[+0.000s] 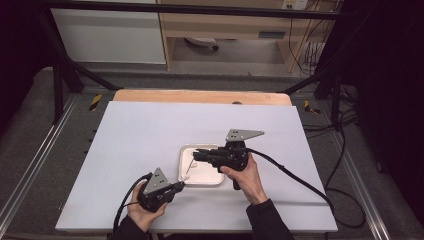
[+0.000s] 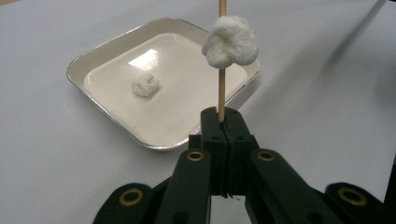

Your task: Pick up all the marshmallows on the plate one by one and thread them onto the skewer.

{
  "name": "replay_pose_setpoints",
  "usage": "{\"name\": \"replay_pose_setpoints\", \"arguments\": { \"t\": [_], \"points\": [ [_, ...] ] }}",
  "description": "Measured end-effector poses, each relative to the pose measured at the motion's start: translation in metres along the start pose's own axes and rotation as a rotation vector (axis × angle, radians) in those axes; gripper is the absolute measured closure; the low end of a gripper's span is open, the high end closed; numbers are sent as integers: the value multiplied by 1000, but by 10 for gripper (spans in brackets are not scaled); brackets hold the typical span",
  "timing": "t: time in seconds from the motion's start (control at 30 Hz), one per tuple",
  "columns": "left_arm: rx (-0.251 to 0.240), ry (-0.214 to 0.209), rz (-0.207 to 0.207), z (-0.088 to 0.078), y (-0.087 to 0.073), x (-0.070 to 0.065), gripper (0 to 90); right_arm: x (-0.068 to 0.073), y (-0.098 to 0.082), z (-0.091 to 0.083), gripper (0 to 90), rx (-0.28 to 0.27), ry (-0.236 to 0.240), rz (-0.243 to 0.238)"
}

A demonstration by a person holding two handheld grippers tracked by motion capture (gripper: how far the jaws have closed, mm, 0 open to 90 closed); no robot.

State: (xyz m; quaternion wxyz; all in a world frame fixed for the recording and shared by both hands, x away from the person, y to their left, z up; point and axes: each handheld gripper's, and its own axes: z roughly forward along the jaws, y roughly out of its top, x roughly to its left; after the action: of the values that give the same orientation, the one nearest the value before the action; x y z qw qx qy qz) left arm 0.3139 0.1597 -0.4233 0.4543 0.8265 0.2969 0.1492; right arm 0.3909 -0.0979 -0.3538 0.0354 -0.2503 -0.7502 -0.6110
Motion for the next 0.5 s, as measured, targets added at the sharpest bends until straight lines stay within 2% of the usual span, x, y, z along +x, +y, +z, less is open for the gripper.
{"name": "replay_pose_setpoints", "arguments": {
  "t": [0.13, 0.5],
  "points": [
    [-2, -3, 3, 0, 0, -1, 889, 0, -1, 0, 829, 9, -15, -7],
    [10, 1, 8, 0, 1, -1, 889, 1, -3, 2, 830, 17, -4, -13]
  ]
}}
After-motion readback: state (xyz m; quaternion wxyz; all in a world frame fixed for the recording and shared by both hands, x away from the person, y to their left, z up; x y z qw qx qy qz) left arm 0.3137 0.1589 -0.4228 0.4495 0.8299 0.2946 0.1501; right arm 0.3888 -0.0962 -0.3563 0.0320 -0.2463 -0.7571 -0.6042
